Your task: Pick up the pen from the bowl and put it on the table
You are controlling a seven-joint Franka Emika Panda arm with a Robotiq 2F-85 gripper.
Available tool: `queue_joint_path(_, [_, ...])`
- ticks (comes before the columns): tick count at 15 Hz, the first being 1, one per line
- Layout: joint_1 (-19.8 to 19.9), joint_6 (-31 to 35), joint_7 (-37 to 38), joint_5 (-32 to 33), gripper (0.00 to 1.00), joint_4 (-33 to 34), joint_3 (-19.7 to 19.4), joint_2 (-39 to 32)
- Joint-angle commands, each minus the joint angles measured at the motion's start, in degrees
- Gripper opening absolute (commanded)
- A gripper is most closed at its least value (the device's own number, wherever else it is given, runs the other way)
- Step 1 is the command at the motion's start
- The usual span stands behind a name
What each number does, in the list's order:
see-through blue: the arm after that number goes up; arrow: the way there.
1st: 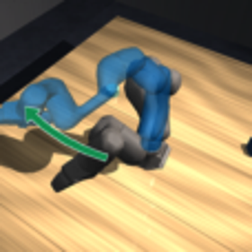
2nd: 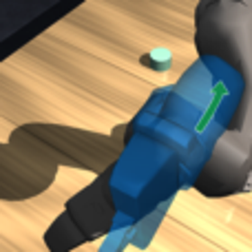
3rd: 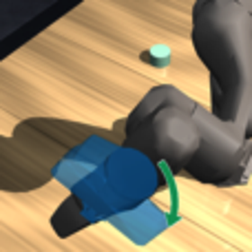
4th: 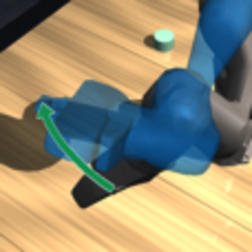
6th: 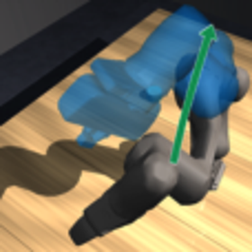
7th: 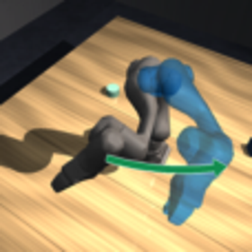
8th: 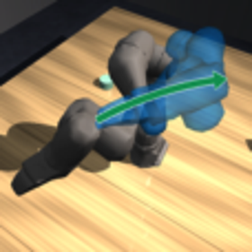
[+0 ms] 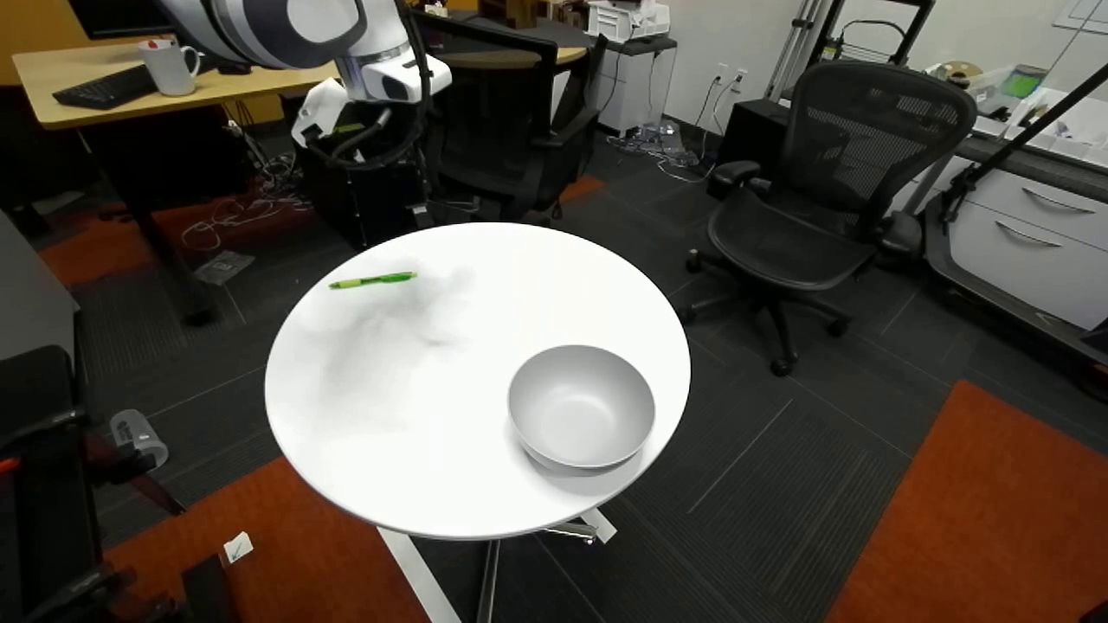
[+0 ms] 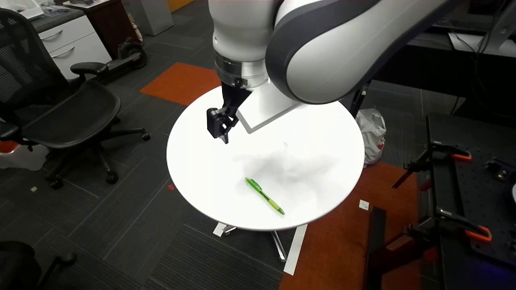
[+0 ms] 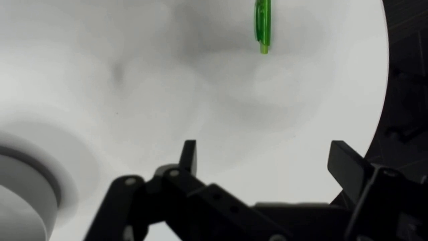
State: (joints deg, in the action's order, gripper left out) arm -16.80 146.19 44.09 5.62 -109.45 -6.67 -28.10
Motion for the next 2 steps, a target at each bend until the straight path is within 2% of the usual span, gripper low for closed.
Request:
queue_joint_path(1, [0.6,-0.1,0.3,0.5,1.00,0.1,0.7,-0.1])
queue_joint_path(2, [0.6,-0.1,0.3,0.5,1.00,0.1,0.7,-0.3])
